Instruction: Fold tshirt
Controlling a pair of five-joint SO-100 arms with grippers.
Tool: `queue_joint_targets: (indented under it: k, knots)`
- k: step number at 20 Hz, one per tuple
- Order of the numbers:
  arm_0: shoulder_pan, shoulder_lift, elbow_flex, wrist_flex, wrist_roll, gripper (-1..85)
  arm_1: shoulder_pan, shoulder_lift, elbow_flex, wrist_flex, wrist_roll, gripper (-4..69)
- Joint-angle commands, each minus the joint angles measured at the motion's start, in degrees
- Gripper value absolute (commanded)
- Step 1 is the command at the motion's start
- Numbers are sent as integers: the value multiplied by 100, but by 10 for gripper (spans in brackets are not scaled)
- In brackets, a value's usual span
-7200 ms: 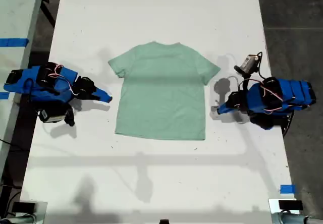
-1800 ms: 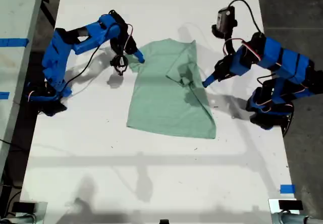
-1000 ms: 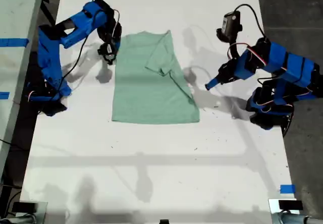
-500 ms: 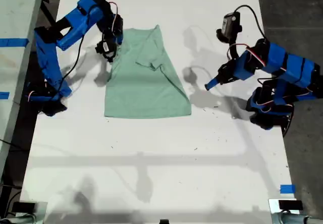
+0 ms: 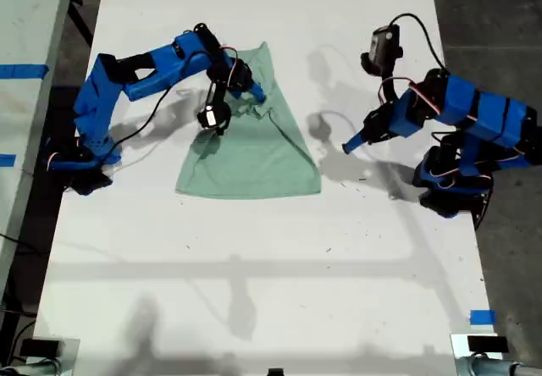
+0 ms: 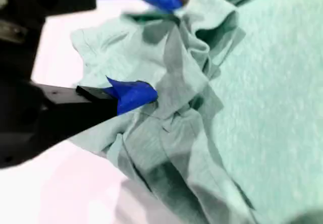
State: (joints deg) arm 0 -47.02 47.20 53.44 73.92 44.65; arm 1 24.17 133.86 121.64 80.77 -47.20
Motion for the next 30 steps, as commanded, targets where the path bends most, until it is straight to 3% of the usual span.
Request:
queue_joint_targets:
  k: [1,6,8,12,19,24,30]
  knots:
    - [-18,431,-360,237,-26,487,-26,141,9,-211,88,254]
    - [334,2619,158,1819,-378,464,-105,105,-53,-246,105,248]
    - [694,3533,976,2109,-765,400,-264,-132,-255,-246,97,255]
    - [1626,5440,3305,1907,-2039,270,-501,-1230,-1169,-237,-79,266]
    - [3067,6258,4913,1573,-3366,196,-659,-2751,-2373,-422,-264,323]
    - [3032,6996,5757,1169,-3516,225,-738,-3533,-2681,-633,-229,326]
    - [2909,7400,6592,721,-3516,228,-668,-4623,-1863,-1969,26,306]
